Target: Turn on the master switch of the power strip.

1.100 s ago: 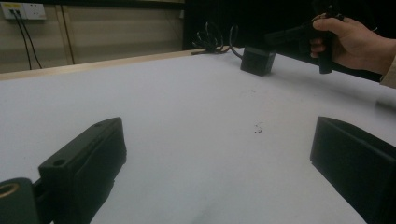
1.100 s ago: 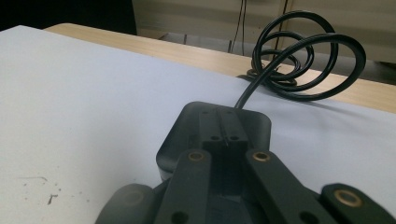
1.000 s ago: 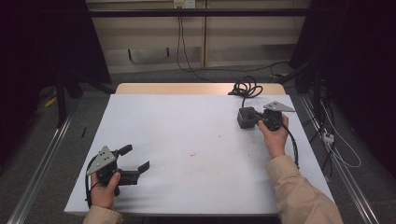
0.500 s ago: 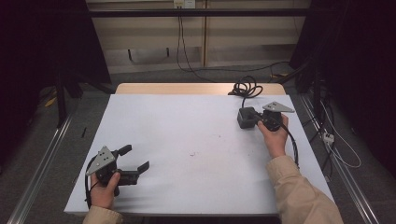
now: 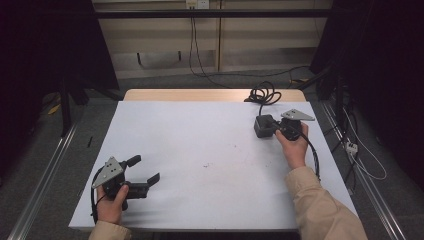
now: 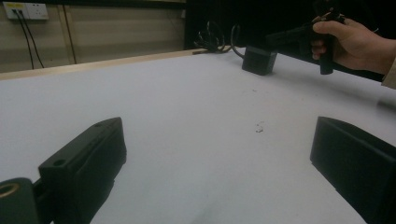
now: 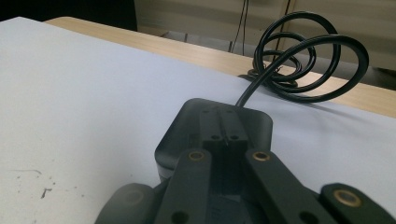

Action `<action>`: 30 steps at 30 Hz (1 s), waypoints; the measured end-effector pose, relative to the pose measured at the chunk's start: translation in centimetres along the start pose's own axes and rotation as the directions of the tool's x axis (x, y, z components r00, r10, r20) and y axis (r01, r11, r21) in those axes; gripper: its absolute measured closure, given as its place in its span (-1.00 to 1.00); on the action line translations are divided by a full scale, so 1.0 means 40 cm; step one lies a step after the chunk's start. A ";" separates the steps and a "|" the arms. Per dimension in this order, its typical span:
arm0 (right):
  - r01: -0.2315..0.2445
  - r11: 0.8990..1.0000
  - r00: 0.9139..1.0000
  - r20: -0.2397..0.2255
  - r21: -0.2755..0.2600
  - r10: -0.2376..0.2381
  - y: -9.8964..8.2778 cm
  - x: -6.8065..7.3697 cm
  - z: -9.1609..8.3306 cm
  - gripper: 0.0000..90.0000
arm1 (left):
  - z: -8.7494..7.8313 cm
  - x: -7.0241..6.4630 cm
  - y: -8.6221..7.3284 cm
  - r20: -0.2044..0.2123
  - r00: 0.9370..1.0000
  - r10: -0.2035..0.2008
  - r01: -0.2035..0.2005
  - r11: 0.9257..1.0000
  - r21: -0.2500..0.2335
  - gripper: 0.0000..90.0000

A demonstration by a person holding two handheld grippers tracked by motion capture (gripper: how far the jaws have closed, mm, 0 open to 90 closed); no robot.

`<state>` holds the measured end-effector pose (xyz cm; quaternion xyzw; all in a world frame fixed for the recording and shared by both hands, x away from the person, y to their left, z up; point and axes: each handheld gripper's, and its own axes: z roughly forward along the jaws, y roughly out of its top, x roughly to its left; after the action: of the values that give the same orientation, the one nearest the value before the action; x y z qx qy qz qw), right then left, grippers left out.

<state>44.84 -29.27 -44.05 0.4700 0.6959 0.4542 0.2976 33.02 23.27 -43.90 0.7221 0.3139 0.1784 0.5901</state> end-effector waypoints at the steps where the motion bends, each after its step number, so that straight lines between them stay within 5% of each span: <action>1: -0.005 1.000 1.000 -0.001 0.001 0.005 0.000 0.000 0.000 1.00 | 0.000 0.000 0.000 0.001 1.000 0.000 0.000 1.000 0.000 -0.93; 30: -0.003 1.000 1.000 0.011 -0.008 0.004 -0.004 0.004 0.000 1.00 | -0.001 -0.001 -0.001 -0.002 1.000 -0.003 0.003 1.000 0.000 -0.93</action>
<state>44.72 -29.15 -44.21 0.4724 0.6916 0.4551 0.3025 32.97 23.26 -43.91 0.7215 0.3153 0.1784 0.5902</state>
